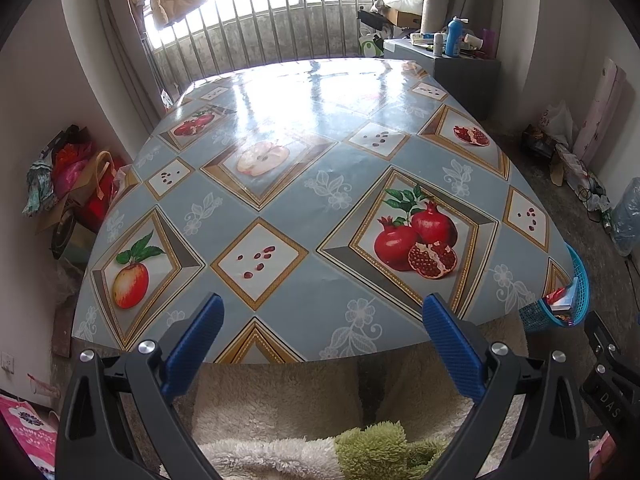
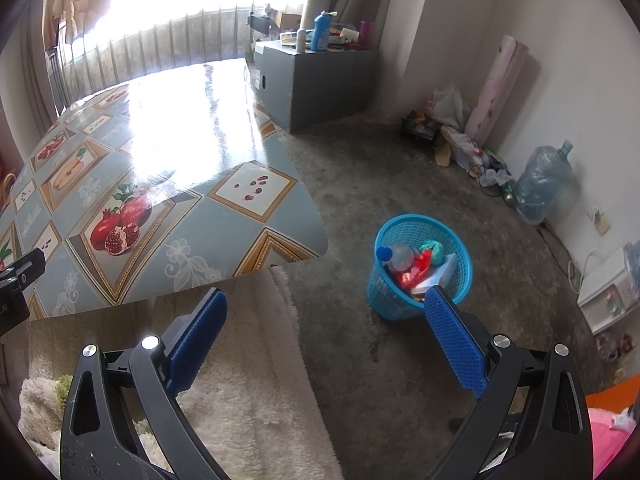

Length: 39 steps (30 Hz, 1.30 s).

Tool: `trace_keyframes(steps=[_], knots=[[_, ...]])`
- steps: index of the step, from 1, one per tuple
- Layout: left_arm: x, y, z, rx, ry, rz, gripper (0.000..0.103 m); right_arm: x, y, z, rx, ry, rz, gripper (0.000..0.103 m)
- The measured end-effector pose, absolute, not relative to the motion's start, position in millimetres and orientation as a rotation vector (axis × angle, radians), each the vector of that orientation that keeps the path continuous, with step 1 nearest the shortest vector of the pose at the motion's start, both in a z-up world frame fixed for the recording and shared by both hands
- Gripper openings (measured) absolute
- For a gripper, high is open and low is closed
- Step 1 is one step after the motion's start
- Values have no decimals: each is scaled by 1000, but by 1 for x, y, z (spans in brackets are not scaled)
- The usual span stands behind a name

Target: Collect trash

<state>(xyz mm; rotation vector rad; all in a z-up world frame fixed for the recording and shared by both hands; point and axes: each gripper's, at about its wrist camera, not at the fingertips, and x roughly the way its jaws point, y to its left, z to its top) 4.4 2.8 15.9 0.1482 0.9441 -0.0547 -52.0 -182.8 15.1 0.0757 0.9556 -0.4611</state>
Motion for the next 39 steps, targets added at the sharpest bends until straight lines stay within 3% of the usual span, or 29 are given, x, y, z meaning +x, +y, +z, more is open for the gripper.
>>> trace_keyframes(steps=[39], knots=[[6,5,16,147,946,-55,97,-40,-173,18,81,950,-465,95]])
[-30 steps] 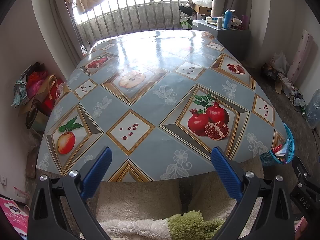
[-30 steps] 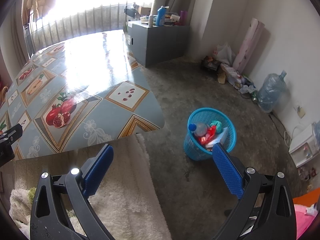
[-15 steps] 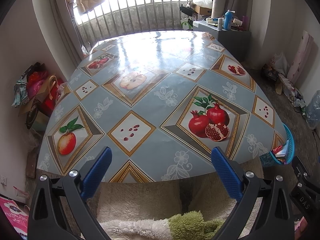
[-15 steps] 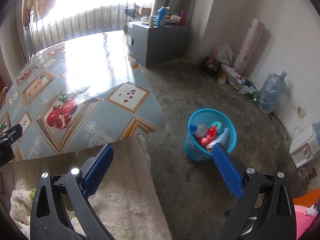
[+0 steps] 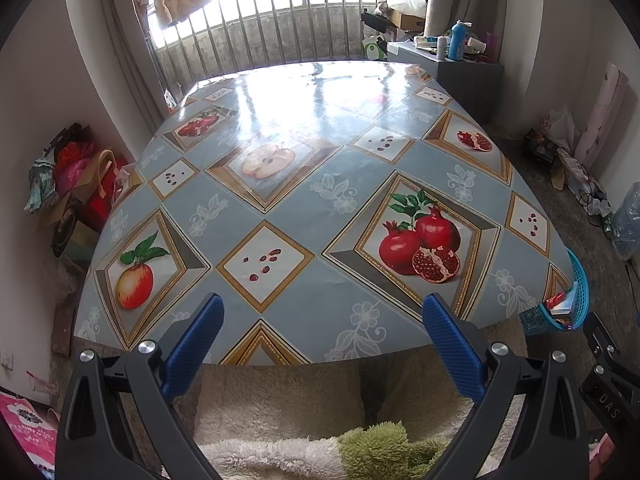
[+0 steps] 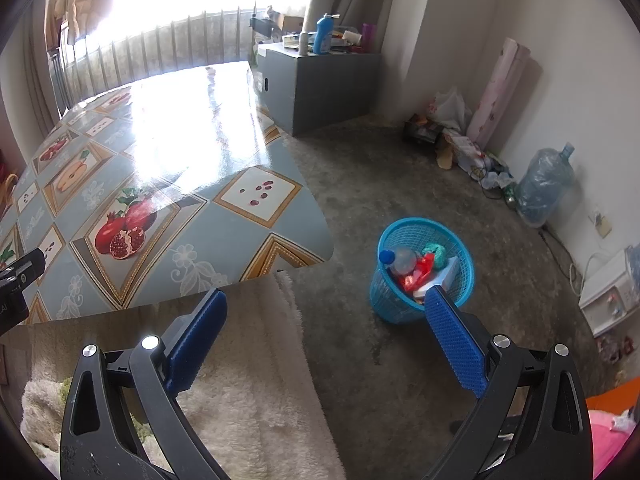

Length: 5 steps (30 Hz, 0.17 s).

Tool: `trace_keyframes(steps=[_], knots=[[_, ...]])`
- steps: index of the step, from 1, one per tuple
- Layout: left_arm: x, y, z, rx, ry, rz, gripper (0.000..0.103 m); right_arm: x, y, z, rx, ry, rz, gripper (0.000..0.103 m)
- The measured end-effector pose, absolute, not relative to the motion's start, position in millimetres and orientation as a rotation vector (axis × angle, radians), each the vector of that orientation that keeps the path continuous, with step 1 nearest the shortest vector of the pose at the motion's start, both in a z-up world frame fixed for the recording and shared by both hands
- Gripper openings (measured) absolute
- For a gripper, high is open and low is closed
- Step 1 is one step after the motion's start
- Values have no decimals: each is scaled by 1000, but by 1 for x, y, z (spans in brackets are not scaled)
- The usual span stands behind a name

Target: Collect trash

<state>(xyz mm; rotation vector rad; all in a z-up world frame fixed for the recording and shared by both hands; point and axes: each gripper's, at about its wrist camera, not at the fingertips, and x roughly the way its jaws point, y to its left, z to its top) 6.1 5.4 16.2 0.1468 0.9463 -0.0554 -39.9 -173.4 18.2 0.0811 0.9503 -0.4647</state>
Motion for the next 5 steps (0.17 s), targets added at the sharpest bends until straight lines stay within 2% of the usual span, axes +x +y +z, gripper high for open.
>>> trace_keyframes(steps=[5], knots=[[9,6,15,144,955,-53,97,-39,-173,18,82,950,-464,95]])
